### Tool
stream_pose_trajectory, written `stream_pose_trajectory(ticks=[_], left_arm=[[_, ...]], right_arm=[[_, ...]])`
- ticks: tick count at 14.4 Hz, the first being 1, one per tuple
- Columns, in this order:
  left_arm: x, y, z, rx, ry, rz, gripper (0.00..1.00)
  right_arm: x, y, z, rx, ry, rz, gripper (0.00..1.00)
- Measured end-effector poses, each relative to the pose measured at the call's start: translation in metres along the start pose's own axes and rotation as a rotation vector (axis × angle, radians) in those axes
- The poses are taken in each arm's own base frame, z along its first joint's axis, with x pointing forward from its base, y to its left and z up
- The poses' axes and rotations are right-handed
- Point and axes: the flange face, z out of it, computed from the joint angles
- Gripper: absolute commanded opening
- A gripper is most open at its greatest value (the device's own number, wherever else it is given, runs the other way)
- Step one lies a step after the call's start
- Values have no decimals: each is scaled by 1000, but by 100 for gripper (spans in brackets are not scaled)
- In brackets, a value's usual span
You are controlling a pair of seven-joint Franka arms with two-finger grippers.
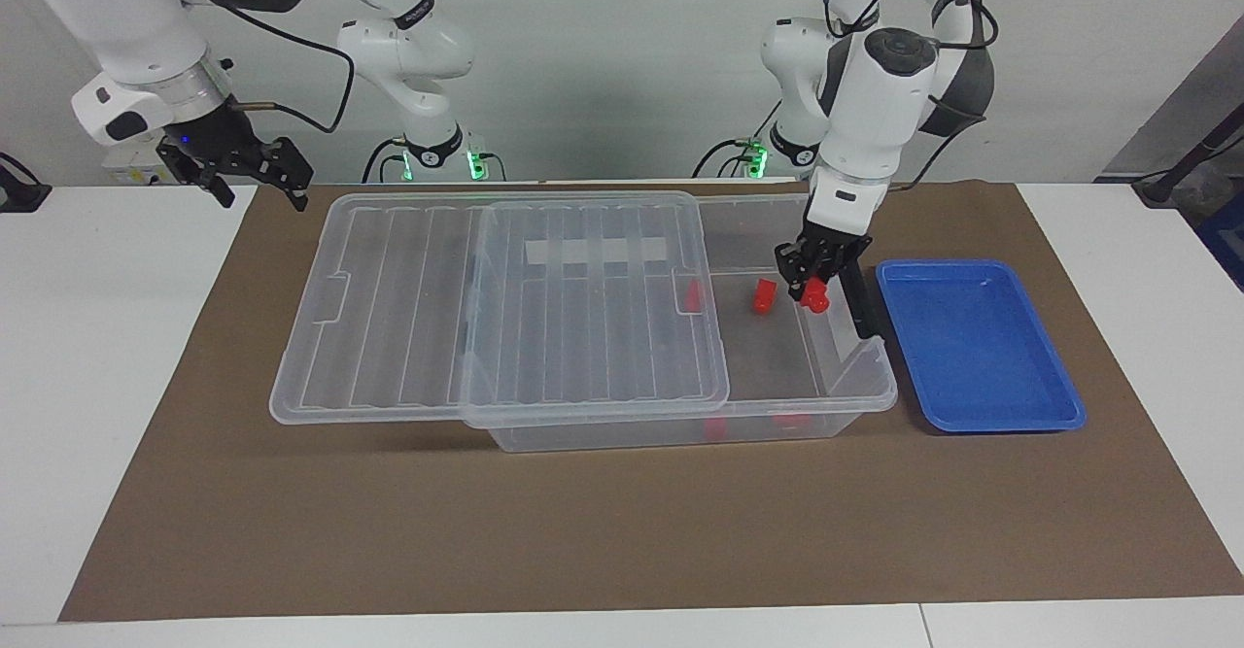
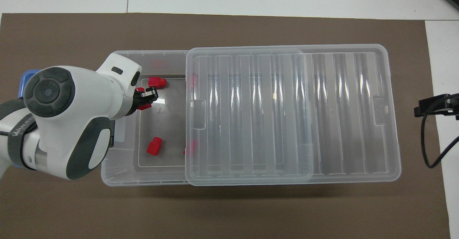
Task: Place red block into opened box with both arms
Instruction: 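Carry the red block with the left gripper over the open box, then lower the red block into the box and open the left gripper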
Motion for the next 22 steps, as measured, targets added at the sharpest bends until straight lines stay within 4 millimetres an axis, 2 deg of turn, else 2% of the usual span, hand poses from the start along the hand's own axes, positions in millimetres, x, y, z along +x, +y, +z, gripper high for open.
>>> stream_pose_trajectory(ticks=[4, 8, 14, 22], left_arm=[[-11, -2, 35, -7, 6, 9, 0], [-18, -6, 58, -14, 13, 11, 0], [-16, -13, 102, 36, 21, 53, 0], [-20, -24, 137, 42, 25, 59, 0]], right_arm=[[0, -12, 0, 3, 0, -19, 100], [0, -12, 0, 3, 0, -19, 100], [0, -11, 0, 2, 0, -18, 100], [0, -11, 0, 2, 0, -17, 100]])
